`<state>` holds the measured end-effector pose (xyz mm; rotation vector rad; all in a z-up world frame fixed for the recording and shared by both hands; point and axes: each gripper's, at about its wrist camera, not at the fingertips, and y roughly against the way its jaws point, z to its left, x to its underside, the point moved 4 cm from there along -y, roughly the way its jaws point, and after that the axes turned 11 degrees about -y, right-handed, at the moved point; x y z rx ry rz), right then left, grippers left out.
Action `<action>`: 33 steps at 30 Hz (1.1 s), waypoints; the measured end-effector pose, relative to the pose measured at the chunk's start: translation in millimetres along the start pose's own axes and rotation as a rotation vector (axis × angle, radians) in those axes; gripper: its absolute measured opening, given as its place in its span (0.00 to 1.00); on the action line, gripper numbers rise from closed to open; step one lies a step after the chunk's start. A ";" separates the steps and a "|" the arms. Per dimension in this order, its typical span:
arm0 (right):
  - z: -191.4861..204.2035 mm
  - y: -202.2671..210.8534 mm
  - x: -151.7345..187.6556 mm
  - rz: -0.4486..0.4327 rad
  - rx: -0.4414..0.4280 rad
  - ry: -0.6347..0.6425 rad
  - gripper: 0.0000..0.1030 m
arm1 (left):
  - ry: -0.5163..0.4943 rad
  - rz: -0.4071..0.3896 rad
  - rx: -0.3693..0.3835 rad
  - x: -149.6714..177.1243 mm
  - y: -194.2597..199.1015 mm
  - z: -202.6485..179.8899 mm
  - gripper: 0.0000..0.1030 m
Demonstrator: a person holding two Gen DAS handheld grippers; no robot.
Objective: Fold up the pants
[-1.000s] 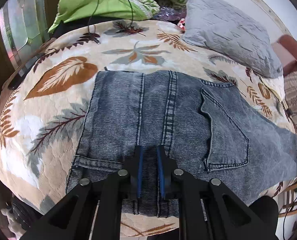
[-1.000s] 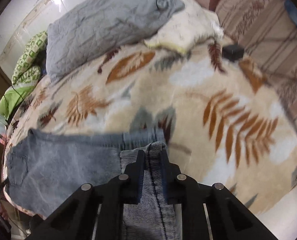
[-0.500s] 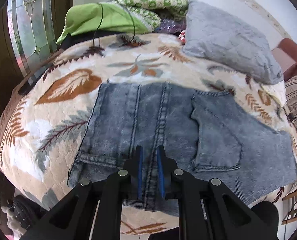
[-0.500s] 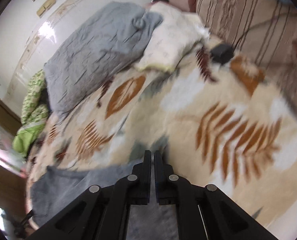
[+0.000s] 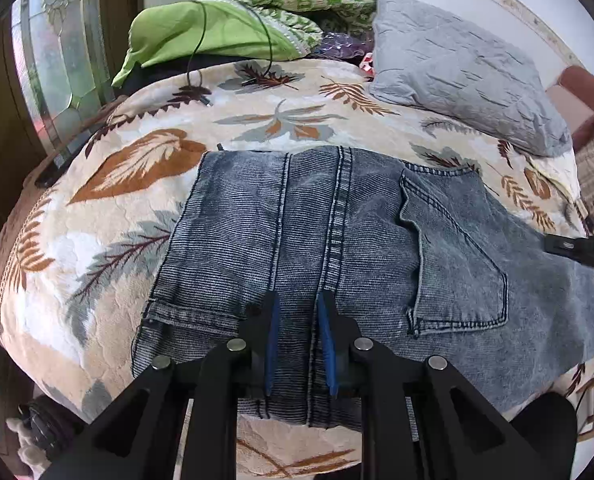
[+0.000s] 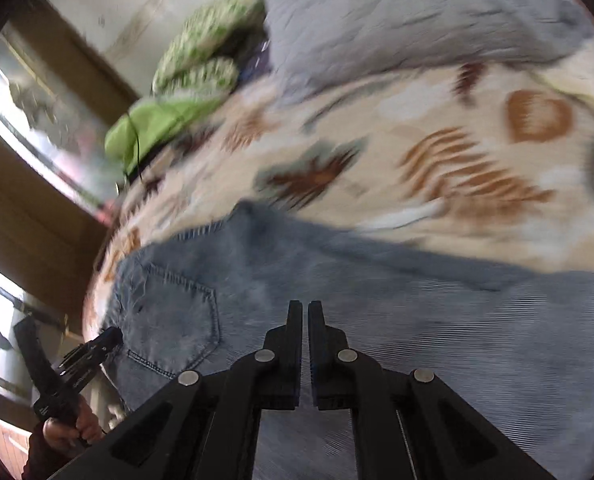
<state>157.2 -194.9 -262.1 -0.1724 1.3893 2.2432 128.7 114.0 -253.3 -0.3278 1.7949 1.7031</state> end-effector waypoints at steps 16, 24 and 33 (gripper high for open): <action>13.6 -71.2 -50.7 0.245 -0.010 0.205 0.04 | -0.220 -0.031 0.195 6.8 13.8 -97.3 0.52; 22.9 -85.4 -52.6 0.168 0.064 0.264 0.09 | -0.360 -0.052 0.072 4.3 -16.9 -113.8 0.59; 18.8 -66.1 -70.8 0.093 0.070 0.121 0.10 | -0.332 -0.019 0.110 -10.0 -15.9 -101.9 0.64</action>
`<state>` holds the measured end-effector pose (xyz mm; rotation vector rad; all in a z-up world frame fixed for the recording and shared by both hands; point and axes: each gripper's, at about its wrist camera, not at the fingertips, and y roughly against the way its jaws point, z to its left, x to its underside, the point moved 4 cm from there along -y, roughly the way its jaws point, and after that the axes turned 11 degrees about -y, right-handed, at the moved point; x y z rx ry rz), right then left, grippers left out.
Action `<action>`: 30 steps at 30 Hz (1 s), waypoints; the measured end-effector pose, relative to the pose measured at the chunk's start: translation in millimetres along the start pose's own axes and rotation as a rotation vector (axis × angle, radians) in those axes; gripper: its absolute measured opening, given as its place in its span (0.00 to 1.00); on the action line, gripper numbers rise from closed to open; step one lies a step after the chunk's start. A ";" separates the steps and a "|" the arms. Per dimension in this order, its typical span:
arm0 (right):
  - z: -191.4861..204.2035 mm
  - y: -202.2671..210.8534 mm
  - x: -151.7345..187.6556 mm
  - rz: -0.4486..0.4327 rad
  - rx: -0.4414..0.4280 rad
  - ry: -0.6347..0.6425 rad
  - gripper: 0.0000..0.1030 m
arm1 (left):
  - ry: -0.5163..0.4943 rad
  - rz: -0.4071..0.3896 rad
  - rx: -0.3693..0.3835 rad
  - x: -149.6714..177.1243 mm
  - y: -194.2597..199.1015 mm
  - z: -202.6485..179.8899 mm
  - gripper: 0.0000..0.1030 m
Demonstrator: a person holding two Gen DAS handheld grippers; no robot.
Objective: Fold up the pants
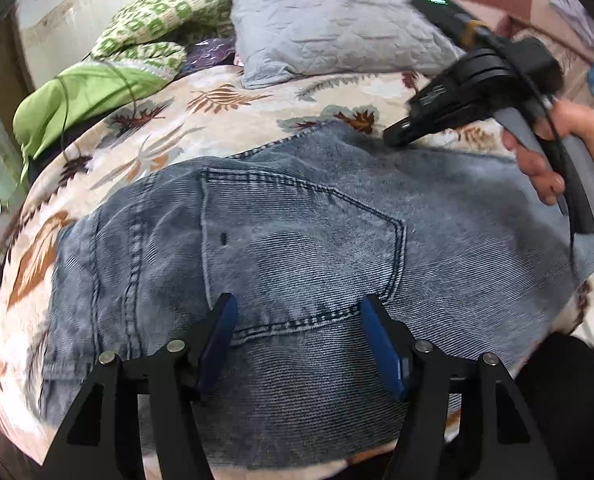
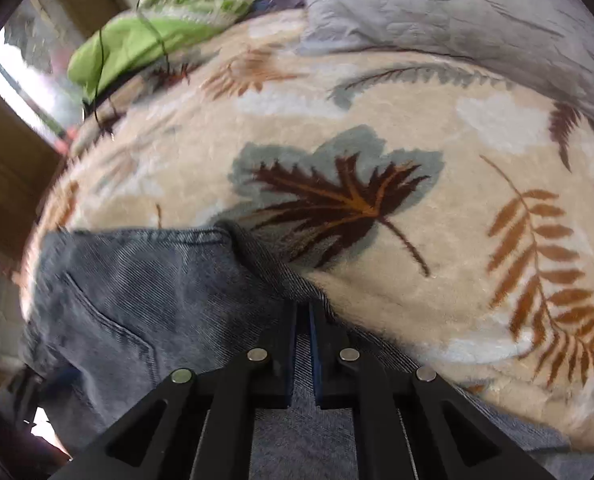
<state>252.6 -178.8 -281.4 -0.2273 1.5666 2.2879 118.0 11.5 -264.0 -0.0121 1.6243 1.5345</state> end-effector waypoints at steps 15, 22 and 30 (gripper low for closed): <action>-158.0 108.1 136.0 -0.045 0.150 -0.277 0.10 | 0.031 0.135 -0.104 23.0 5.2 7.1 0.85; -189.4 166.2 178.3 -0.170 0.094 -0.385 0.10 | 0.016 -0.005 -0.079 -14.8 62.5 -12.9 0.85; -196.8 174.3 199.7 -0.177 0.153 -0.363 0.10 | -0.034 -0.144 -0.156 -75.6 118.9 -52.2 0.86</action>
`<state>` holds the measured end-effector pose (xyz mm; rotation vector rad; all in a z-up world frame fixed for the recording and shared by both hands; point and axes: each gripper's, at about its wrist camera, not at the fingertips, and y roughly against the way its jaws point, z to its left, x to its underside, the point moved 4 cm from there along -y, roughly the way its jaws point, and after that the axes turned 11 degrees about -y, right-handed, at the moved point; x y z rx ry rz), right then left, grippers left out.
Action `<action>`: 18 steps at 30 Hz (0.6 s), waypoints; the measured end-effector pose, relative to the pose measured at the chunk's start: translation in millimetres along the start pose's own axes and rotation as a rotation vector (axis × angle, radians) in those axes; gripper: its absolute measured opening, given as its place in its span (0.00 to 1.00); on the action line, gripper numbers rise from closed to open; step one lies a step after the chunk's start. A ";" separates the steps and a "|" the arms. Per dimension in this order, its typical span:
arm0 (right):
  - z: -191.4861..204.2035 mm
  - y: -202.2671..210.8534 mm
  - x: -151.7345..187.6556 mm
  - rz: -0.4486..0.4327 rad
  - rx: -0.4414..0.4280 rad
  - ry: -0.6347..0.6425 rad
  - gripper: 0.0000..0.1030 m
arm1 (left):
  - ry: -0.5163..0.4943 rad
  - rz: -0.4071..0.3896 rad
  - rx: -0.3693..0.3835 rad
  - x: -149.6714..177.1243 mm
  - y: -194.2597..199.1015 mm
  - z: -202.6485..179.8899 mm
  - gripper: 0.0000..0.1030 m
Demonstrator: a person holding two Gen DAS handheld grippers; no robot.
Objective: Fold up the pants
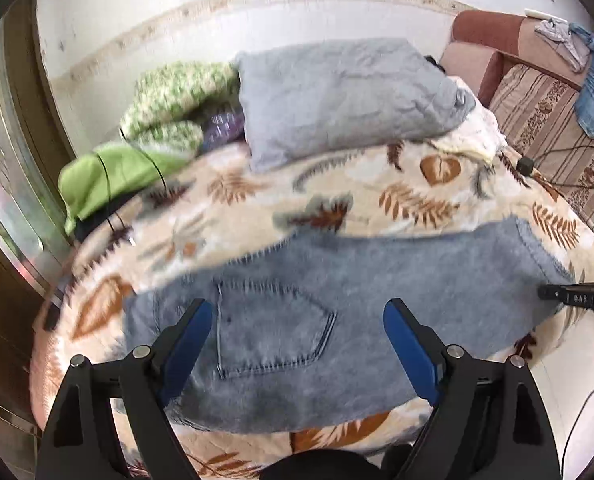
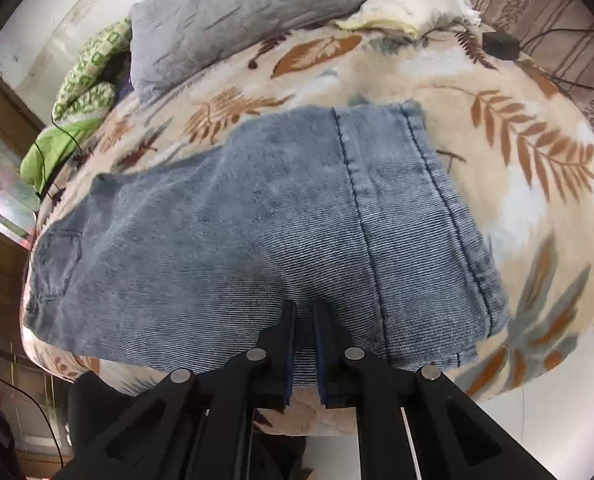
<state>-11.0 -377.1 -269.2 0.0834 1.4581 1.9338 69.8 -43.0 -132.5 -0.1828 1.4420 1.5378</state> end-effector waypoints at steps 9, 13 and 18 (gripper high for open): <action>23.1 131.0 -16.0 -0.449 -0.173 0.051 0.10 | 0.022 -0.103 -0.094 -28.9 42.3 -1.8 0.93; 36.3 160.6 -19.0 -0.568 -0.229 0.039 0.42 | 0.038 -0.118 -0.122 -33.4 50.2 -0.7 0.93; 24.4 201.3 -4.8 -0.794 -0.277 -0.036 0.96 | 0.049 -0.122 -0.152 -37.5 54.6 -0.1 0.93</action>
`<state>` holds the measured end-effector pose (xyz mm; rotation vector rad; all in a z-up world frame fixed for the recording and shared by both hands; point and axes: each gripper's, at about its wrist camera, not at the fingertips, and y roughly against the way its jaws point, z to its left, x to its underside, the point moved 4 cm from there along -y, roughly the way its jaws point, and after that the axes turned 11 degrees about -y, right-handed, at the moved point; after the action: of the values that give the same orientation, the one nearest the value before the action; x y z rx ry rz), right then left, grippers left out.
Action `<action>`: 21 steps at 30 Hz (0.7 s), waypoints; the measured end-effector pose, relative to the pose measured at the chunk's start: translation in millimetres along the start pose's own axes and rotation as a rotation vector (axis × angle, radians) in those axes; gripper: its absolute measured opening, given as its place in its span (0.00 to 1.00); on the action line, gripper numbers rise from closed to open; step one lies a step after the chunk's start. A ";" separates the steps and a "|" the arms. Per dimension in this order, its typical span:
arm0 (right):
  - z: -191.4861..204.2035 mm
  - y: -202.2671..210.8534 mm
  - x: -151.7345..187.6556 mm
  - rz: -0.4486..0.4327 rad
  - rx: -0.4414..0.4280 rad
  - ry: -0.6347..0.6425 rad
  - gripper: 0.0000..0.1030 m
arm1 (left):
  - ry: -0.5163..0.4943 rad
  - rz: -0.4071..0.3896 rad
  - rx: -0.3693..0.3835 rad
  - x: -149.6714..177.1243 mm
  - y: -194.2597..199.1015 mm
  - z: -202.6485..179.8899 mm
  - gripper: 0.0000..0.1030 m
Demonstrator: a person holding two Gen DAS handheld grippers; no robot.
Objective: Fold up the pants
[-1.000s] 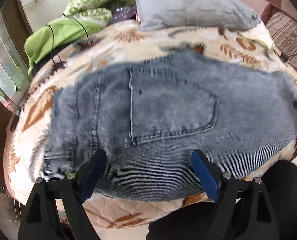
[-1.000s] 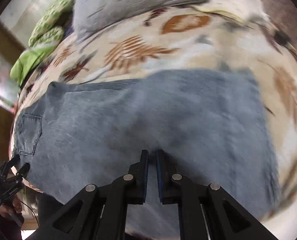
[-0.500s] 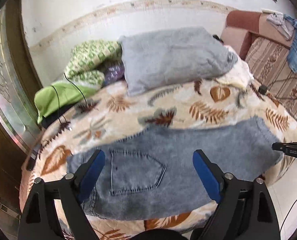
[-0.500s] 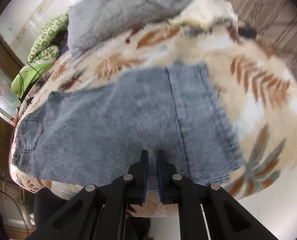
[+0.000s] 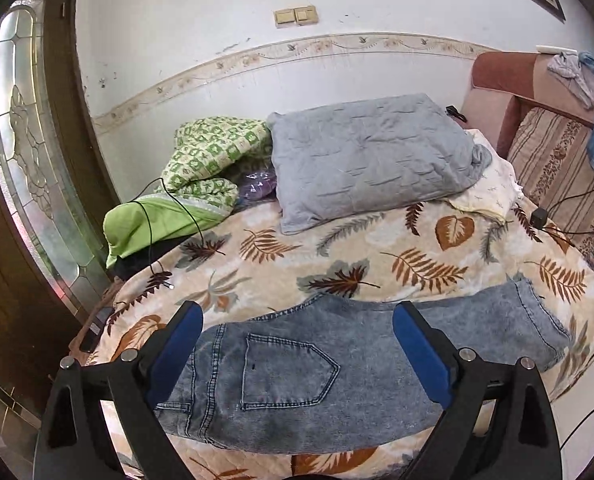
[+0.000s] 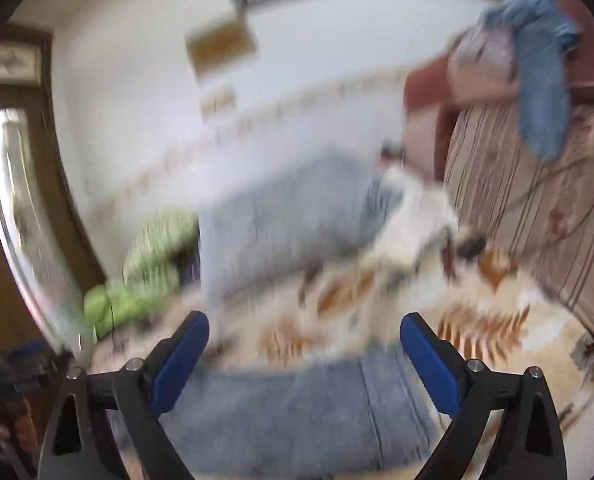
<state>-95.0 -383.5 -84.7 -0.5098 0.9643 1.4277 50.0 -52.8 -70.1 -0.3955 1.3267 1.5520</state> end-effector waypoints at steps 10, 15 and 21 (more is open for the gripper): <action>43.4 53.7 -22.4 -0.239 -0.132 0.144 1.00 | 0.044 -0.026 -0.025 -8.6 6.3 0.0 0.95; 51.1 27.4 -5.5 -0.033 -0.087 0.185 1.00 | 0.041 -0.053 -0.053 -13.4 13.1 -2.9 0.98; 35.4 -8.4 28.7 0.134 0.024 0.201 1.00 | 0.039 -0.065 -0.059 -16.3 15.2 -4.8 0.98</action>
<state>-81.8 -339.5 -90.3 -0.5881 1.1931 1.5029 42.7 -62.9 -50.9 -0.5037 1.2880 1.5384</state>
